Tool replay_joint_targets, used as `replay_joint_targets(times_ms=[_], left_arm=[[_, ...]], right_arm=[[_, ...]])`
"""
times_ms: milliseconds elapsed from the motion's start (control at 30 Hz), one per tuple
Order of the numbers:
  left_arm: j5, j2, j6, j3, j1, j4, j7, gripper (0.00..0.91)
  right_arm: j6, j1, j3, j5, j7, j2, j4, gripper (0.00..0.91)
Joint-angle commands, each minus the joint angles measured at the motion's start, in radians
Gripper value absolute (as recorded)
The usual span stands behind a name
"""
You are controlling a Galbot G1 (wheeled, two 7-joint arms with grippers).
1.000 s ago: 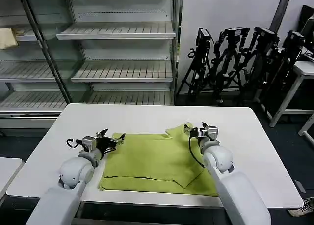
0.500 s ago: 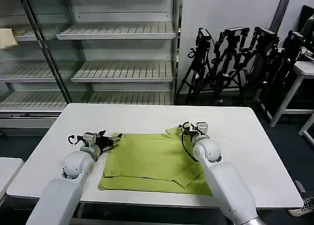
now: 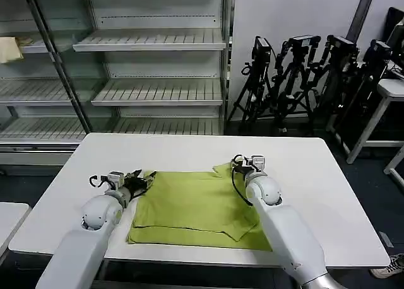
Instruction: Fold and organize the clothes.
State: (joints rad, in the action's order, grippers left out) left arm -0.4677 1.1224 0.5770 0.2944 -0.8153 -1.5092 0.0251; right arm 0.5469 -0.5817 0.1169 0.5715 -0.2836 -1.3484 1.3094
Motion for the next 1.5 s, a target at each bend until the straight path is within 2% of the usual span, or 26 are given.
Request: replay_joint_targets(times_ms=[33,167,300,433,533,767,1067,1267,1500], left_arm=[[-0.003,0.001,0.003,-0.003,0.000,0.011,0.008,0.010],[0.003,0.004,0.002,-0.007,-0.003,0.006,0.020,0.010],[0.001,0.009,0.000,-0.004,-0.005,-0.007,0.021,0.010],[-0.021,-0.004,0.000,0.015,-0.026,-0.080,0.017,0.010],[-0.038,-0.030,0.000,0.035,-0.067,-0.148,0.012,0.010],[-0.056,-0.049,-0.001,0.085,-0.229,-0.336,-0.004,0.010],[-0.025,-0.049,-0.006,0.121,-0.377,-0.489,-0.020,0.010],[0.012,-0.034,-0.020,0.127,-0.440,-0.526,-0.028,0.010],[0.053,-0.010,-0.017,0.129,-0.496,-0.558,-0.048,0.010]], right_arm=[[0.002,0.005,-0.001,0.018,0.009,-0.005,-0.014,0.000],[-0.006,-0.002,0.001,0.014,0.021,-0.003,-0.011,0.000],[-0.047,-0.015,0.007,0.000,0.026,-0.002,0.001,0.000],[-0.056,-0.052,0.016,0.000,0.020,0.025,0.101,0.000],[-0.042,-0.102,0.018,0.025,0.011,0.069,0.244,0.000],[-0.021,-0.253,0.055,0.054,-0.011,0.164,0.490,0.000],[-0.023,-0.467,0.102,0.054,-0.005,0.234,0.661,0.000],[-0.035,-0.562,0.129,0.031,-0.002,0.267,0.733,0.000],[-0.063,-0.665,0.160,0.004,-0.001,0.259,0.784,0.000]])
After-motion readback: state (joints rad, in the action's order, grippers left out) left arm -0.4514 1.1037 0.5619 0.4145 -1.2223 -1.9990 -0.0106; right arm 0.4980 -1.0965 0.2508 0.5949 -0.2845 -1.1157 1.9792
